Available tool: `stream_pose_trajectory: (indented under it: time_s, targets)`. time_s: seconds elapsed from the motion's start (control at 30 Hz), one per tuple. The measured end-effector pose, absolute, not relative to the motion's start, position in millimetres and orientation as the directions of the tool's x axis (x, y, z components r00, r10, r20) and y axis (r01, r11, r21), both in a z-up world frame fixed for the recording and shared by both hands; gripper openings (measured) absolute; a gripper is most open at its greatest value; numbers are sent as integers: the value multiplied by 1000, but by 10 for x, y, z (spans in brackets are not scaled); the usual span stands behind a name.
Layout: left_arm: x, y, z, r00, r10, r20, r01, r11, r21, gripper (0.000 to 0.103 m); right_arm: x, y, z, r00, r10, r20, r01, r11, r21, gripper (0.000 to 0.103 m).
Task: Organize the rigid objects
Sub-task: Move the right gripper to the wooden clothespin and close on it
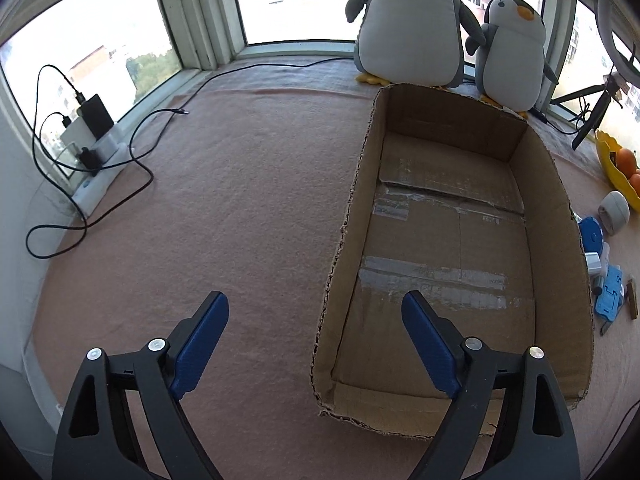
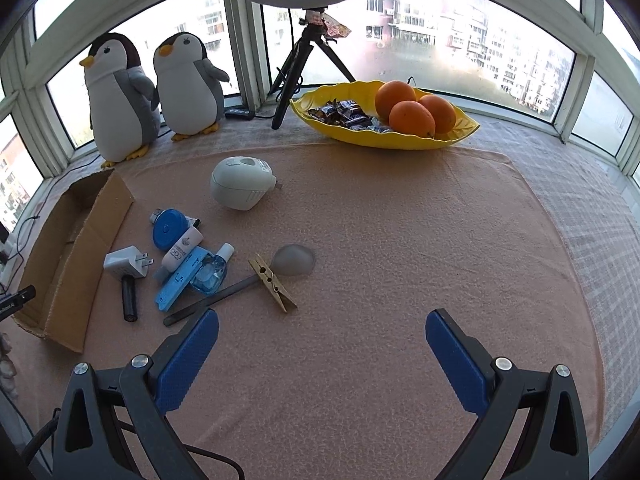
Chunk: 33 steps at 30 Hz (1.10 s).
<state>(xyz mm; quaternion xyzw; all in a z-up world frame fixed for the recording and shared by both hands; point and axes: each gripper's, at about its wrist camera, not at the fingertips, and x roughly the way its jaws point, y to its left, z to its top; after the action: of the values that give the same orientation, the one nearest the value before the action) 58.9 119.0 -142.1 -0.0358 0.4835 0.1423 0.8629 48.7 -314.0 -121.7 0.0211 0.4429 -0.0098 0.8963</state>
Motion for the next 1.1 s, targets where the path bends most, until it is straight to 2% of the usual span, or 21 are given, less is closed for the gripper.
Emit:
stream_pose_trajectory:
  time_s: [0.1,0.2,0.4,0.47,0.57,0.7,0.77,0.83,1.1]
  targets:
    - [622,1188,-1473,481,210,-851,-274,958,81,80,573,-3081,-1313,593,28,-804,-11,1000,27,102]
    - [650,1189,-1516,474,209,-855,-272,959,83,75,665,-3051,-1375,582,32,-813,-35,999,14,97]
    - [693,1178,-1609,454,208,-866,-263,960,93,62,883,-2996,-1533,526,69,-847,-97,995,21,74]
    - [700,1160,-1638,449,208,-869,-256,962,99,56,947,-2963,-1595,507,80,-858,-120,993,22,62]
    - [707,1153,-1654,452,209,-867,-251,963,102,54,1036,-2950,-1666,482,103,-870,-138,990,41,49]
    - [725,1151,-1655,454,204,-867,-250,964,96,52,1141,-2968,-1723,462,126,-878,-147,987,64,46]
    - [732,1150,-1661,457,206,-865,-251,963,97,51,1186,-2979,-1749,446,143,-883,-150,985,84,38]
    - [730,1152,-1663,461,206,-863,-254,963,94,51,1208,-2981,-1770,431,161,-888,-154,983,103,35]
    - [706,1175,-1675,475,190,-859,-260,963,69,51,1278,-2889,-1847,402,160,-901,-182,979,92,27]
